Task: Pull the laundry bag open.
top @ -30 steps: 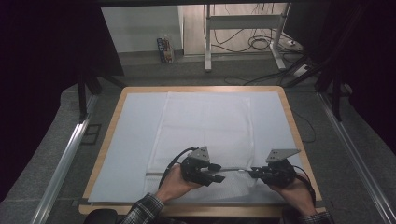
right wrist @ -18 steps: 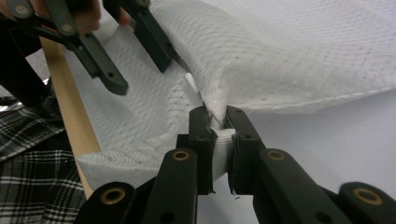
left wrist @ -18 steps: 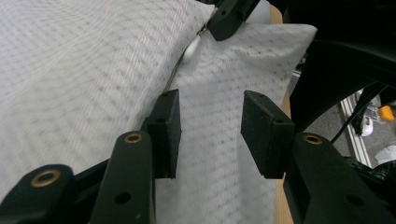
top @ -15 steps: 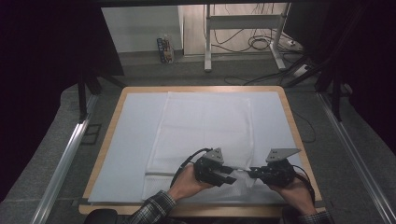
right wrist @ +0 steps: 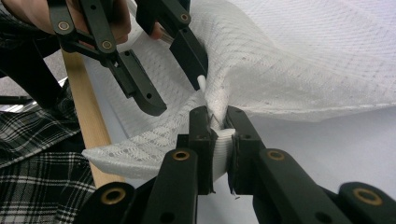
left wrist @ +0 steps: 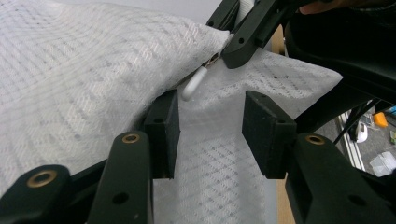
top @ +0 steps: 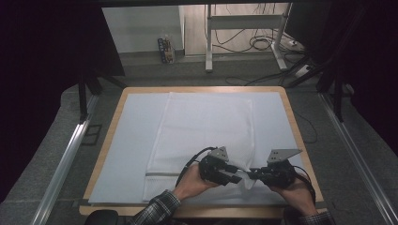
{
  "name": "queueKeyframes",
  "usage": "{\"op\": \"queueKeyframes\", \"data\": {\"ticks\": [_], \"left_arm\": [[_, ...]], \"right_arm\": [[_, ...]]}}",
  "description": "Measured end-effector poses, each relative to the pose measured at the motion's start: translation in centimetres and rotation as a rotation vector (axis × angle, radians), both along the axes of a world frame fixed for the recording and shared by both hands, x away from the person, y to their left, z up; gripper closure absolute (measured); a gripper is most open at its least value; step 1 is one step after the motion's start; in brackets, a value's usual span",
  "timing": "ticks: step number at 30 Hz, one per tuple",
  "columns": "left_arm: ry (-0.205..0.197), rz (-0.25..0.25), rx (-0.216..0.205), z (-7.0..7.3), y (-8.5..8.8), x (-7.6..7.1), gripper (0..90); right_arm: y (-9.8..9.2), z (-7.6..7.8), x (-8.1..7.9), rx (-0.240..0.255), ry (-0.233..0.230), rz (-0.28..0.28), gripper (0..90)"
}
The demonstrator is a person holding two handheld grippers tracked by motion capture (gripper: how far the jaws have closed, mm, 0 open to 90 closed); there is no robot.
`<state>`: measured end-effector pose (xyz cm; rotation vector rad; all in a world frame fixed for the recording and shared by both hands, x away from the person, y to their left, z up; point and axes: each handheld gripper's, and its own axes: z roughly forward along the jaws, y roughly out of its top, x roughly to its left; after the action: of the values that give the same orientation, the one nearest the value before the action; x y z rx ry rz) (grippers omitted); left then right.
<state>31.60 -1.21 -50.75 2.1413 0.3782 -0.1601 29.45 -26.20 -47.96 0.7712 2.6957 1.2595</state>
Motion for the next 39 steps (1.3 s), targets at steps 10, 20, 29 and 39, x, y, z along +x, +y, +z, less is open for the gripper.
{"op": "queueKeyframes", "data": {"ticks": [10,20,29,39], "left_arm": [[0.015,0.003,-0.011,0.4,-0.2,0.2,65.7],[-0.026,0.025,0.026,0.3,-1.1,0.0,81.6],[0.011,0.012,0.024,0.7,-0.6,0.4,87.1],[0.008,0.03,0.079,0.6,-0.4,0.2,87.6]], "right_arm": [[0.2,0.0,0.0,-0.013,-0.003,0.001,81.1],[0.1,0.0,0.0,-0.003,0.0,0.003,81.1],[0.3,0.0,0.0,-0.024,-0.013,-0.009,81.2],[0.9,-0.2,-0.3,-0.094,-0.019,-0.044,82.7]]}}
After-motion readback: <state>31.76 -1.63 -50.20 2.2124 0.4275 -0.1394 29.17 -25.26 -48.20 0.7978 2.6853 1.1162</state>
